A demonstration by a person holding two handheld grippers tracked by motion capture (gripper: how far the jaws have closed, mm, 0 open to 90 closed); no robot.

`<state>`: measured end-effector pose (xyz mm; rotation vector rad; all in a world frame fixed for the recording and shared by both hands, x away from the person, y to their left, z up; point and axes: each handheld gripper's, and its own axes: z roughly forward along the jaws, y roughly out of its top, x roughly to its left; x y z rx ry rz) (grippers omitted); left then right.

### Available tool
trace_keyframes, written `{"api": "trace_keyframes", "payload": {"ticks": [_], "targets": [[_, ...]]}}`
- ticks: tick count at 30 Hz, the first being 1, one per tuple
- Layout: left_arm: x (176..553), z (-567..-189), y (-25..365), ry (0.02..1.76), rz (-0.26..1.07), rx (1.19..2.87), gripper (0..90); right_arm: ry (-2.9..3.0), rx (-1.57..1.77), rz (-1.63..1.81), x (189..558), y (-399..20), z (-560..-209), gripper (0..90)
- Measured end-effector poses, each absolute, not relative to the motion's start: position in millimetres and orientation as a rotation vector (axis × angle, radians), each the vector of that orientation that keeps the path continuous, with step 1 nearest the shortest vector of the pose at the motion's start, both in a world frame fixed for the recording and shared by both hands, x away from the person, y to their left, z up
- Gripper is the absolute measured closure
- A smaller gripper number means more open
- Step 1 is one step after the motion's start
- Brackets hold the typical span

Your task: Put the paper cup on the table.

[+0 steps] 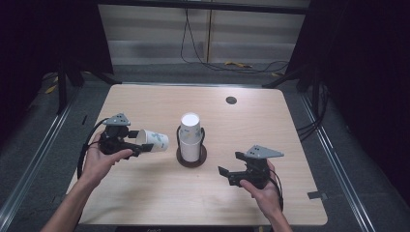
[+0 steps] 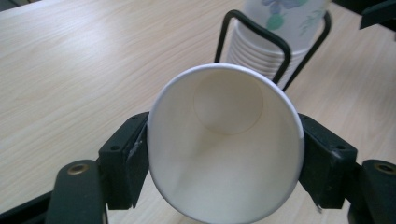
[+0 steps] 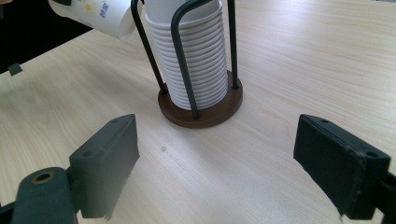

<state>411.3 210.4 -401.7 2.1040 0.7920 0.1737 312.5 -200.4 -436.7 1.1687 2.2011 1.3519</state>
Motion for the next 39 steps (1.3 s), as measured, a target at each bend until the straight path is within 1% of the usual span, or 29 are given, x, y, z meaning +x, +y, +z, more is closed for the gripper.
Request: {"api": "trace_keyframes", "payload": {"ticks": [4, 6, 15, 26, 39], "targets": [[417.9, -398.5, 206.8, 0.795, 0.174, 2.149, 28.1, 2.204, 1.176, 1.345, 312.9, -200.7, -438.3, 13.5], [421.1, -396.7, 205.6, 0.787, 0.197, 2.170, 28.1, 2.207, 1.171, 1.344, 312.6, -200.6, -438.4, 13.5], [436.4, -393.4, 195.7, 0.784, 0.179, 2.264, 27.3, 2.201, 1.171, 1.349, 312.4, -201.9, -437.6, 13.6], [454.7, -393.9, 190.5, 0.789, 0.187, 2.333, 26.5, 2.209, 1.170, 1.344, 312.9, -201.1, -439.0, 13.6], [471.3, -407.6, 184.1, 0.802, 0.150, 2.425, 25.3, 2.206, 1.177, 1.346, 312.9, -202.5, -439.3, 13.7]]}}
